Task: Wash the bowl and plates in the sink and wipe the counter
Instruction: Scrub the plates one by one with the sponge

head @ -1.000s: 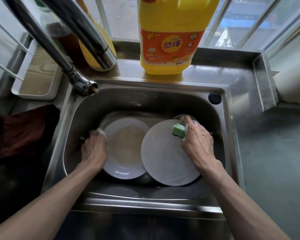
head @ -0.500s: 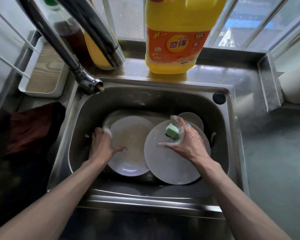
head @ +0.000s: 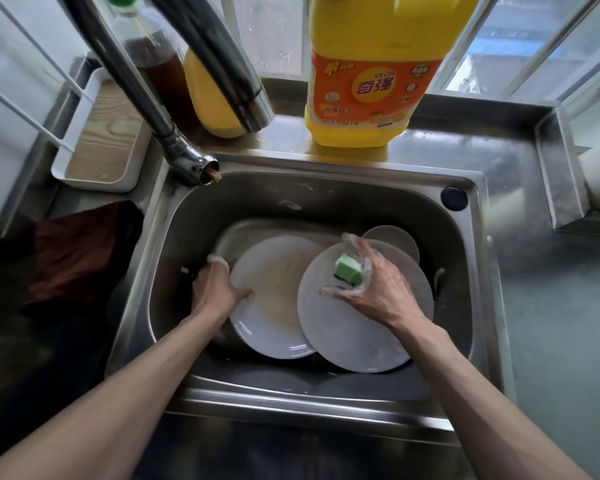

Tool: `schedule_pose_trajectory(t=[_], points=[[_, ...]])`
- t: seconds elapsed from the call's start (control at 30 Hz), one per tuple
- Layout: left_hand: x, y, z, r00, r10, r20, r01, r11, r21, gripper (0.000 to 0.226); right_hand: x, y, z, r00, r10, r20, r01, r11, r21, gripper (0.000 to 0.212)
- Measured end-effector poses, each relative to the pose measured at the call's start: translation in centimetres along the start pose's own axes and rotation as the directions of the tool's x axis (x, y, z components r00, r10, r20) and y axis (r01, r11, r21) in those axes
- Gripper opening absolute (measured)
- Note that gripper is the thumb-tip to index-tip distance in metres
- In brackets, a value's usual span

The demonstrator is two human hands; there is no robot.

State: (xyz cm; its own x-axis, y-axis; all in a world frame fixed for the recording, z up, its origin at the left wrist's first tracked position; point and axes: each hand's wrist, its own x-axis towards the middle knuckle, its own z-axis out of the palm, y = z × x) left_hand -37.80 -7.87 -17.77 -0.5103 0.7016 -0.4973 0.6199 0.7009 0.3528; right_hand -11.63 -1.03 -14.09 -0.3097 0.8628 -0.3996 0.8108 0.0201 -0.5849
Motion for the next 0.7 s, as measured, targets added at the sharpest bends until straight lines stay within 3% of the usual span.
schedule_pose_trajectory(t=[0.17, 0.3, 0.47, 0.7], points=[[0.3, -0.4, 0.0, 0.993, -0.058, 0.102, 0.076, 0.981, -0.177, 0.055, -0.2, 0.1, 0.0, 1.000, 0.000, 0.001, 0.000, 1.000, 0.011, 0.105], [-0.6, 0.0, -0.3, 0.993, 0.057, 0.101, -0.020, 0.942, -0.335, 0.043, -0.3, 0.2, 0.1, 1.000, -0.010, 0.004, 0.010, 1.000, 0.012, 0.105], [-2.1, 1.0, -1.7, 0.974, 0.149, 0.174, -0.041, 0.861, -0.508, 0.033, -0.3, 0.5, 0.2, 1.000, -0.028, -0.013, 0.028, 0.999, 0.026, 0.104], [-3.5, 1.0, -6.0, 0.943, 0.303, -0.134, -0.331, 0.878, -0.346, 0.024, -0.5, 0.6, 0.5, 0.999, -0.020, -0.050, 0.023, 0.998, 0.060, 0.098]])
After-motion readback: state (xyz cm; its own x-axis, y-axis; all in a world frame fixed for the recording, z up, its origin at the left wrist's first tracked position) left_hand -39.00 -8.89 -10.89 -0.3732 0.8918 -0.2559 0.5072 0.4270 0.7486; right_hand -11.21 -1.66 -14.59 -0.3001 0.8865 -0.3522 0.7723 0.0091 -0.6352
